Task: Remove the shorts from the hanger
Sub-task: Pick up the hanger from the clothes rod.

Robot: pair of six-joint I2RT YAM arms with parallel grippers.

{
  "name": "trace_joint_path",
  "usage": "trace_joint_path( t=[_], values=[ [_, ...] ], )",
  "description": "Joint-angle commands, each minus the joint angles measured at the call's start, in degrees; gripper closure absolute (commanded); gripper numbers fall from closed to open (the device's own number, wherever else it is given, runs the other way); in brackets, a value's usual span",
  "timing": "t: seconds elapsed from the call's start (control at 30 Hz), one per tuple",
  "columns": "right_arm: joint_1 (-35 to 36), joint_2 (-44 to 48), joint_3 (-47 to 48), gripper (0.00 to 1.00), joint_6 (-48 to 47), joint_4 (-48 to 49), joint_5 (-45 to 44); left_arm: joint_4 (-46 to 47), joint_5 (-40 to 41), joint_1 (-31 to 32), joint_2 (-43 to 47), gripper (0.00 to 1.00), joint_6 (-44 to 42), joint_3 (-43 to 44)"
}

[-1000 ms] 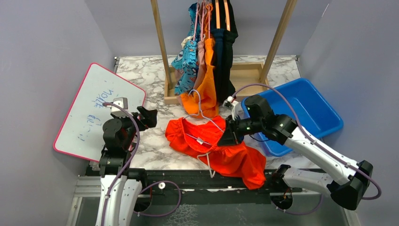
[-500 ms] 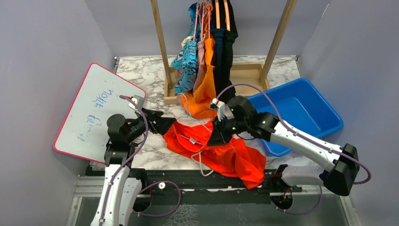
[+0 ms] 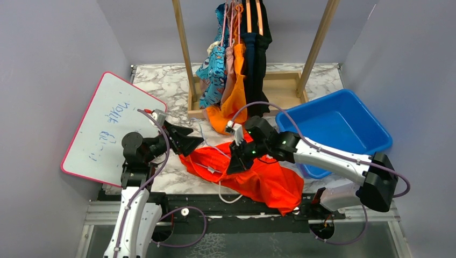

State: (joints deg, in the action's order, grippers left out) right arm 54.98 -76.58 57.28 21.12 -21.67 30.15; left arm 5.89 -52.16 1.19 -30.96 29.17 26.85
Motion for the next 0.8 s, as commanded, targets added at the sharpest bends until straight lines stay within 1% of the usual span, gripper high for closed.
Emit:
trace_joint_path(
  t=[0.0,0.07,0.13,0.23,0.33,0.43,0.57,0.6,0.63,0.67,0.77],
  values=[
    [3.09,-1.82,1.53,0.99,0.32,4.88,0.59,2.26,-0.67,-0.24,-1.01,0.21,1.09,-0.94],
    [3.34,-1.79,1.35,0.99,0.97,6.15,0.75,2.05,-0.18,-0.29,-1.23,0.28,1.01,-0.97],
    [3.37,-1.5,1.58,0.99,1.48,6.79,0.35,1.79,0.01,-0.22,-1.58,0.32,0.7,-1.0],
    [3.38,-0.29,1.85,0.99,2.03,7.68,0.06,0.92,0.26,-0.18,-2.53,0.35,0.09,-0.73],
    [3.35,0.4,1.45,0.99,3.04,10.05,2.53,0.64,0.22,-0.22,-3.42,0.44,-0.03,-0.67],
    [3.38,0.04,1.36,0.99,3.31,10.33,3.97,0.69,-0.42,-0.15,-3.95,0.53,0.01,-0.57],
    [3.33,0.57,0.28,0.99,3.62,10.86,4.8,0.67,-0.95,0.1,-4.98,0.55,0.07,-0.63],
    [3.36,0.55,0.1,0.99,3.7,10.9,5.42,0.64,-1.08,0.12,-5.16,0.6,0.09,-0.63],
    [3.44,0.67,-0.07,0.99,3.81,10.91,6.06,0.65,-1.03,0.2,-5.26,0.68,0.0,-0.58],
    [3.46,1.02,-0.4,0.99,3.95,11.25,6.43,0.63,-1.01,0.29,-5.45,0.73,-0.01,-0.59],
    [3.47,2.04,-1.37,0.99,4.25,12.04,6.23,0.67,-1.37,0.39,-5.84,0.76,-0.11,-0.57]
  ],
)
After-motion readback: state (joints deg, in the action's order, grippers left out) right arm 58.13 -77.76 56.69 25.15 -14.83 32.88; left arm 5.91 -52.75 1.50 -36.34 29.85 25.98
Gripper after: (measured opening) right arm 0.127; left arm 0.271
